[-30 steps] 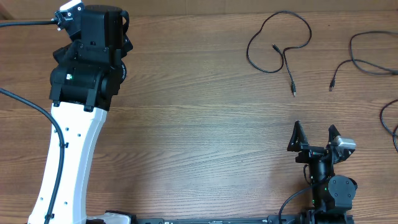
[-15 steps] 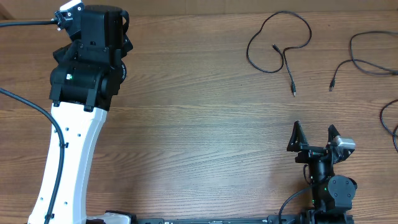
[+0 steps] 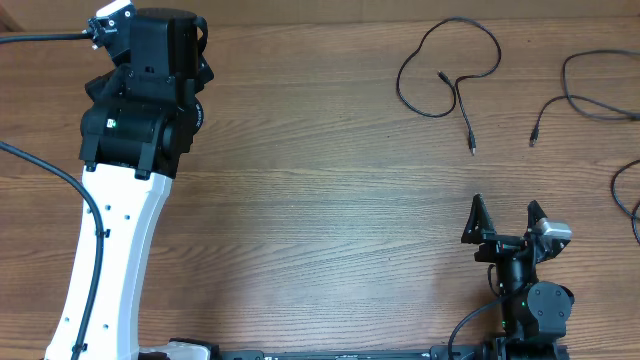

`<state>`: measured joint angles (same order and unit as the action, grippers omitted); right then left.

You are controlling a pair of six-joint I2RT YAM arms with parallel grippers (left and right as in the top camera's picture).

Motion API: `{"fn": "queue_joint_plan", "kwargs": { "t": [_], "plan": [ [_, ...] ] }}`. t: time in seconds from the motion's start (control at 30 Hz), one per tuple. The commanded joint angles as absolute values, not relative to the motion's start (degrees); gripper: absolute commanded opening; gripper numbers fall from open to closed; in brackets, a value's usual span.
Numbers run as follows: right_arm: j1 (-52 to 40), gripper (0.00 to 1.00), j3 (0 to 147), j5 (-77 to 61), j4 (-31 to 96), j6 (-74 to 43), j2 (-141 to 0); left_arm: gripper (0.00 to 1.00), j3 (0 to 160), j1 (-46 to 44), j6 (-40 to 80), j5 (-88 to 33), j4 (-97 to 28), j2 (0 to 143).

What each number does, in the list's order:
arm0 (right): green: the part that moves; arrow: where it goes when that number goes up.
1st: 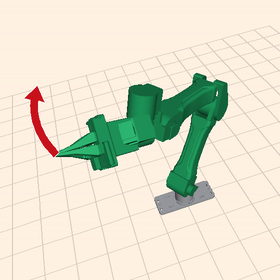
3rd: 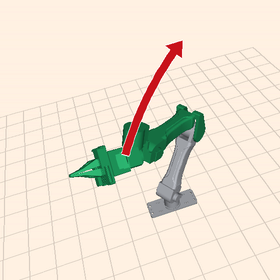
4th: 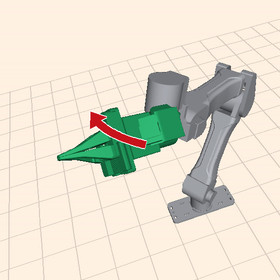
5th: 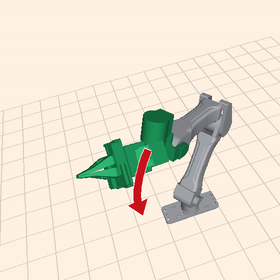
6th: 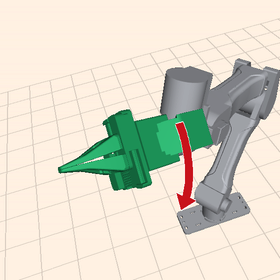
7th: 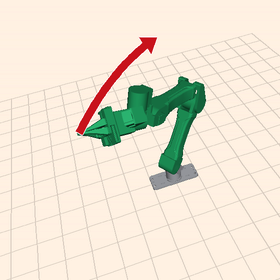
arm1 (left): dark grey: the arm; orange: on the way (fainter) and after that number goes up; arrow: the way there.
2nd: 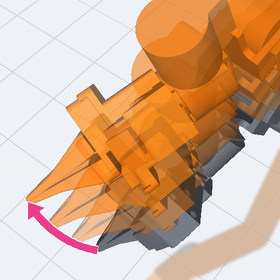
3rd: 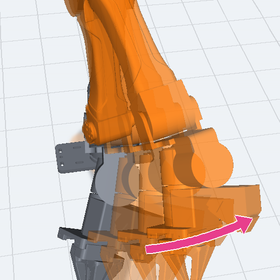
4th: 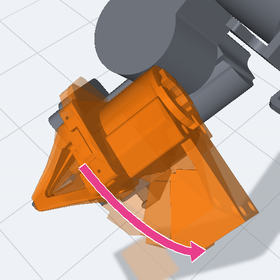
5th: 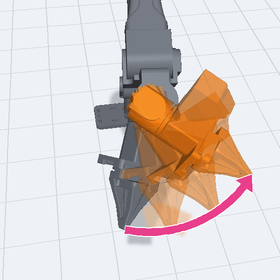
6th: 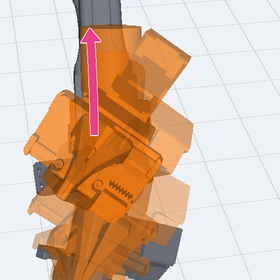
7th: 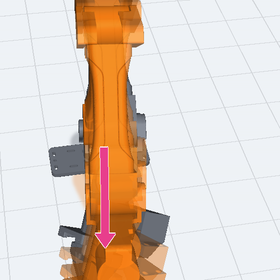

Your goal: Untangle cables

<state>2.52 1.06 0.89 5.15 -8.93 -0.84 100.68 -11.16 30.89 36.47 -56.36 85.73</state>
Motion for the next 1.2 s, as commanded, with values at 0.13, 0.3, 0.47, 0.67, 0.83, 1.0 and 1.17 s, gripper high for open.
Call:
{"fn": "queue_joint_plan", "kwargs": {
  "t": [0.13,0.3,0.47,0.67,0.83,1.0,1.17],
  "plan": [
    [2.20,1.00,0.47,1.23,4.78,-8.49,-0.16,0.99,101.75,-11.22,27.68,29.87,-62.02,85.97],
    [2.20,1.00,0.47,1.23,4.78,-8.49,-0.16,0.99,101.78,-11.27,27.46,23.62,-78.72,84.79],
    [2.20,1.00,0.47,1.23,4.78,-8.49,-0.16,0.99,101.71,-11.25,31.00,20.84,-96.86,82.63],
    [2.20,1.00,0.47,1.23,4.78,-8.49,-0.16,0.99,98.21,-11.20,24.40,19.88,-96.82,72.86],
    [2.20,1.00,0.47,1.23,4.78,-8.49,-0.16,1.00,90.85,-11.22,23.92,18.92,-96.82,61.12],
    [2.20,1.00,0.47,1.26,4.78,-8.49,-0.16,1.00,81.43,-11.22,22.48,17.58,-96.82,49.54],
    [2.20,1.00,0.47,1.26,4.78,-8.49,-0.16,1.00,77.69,-11.20,20.12,17.72,-96.16,40.32]
  ]
}}
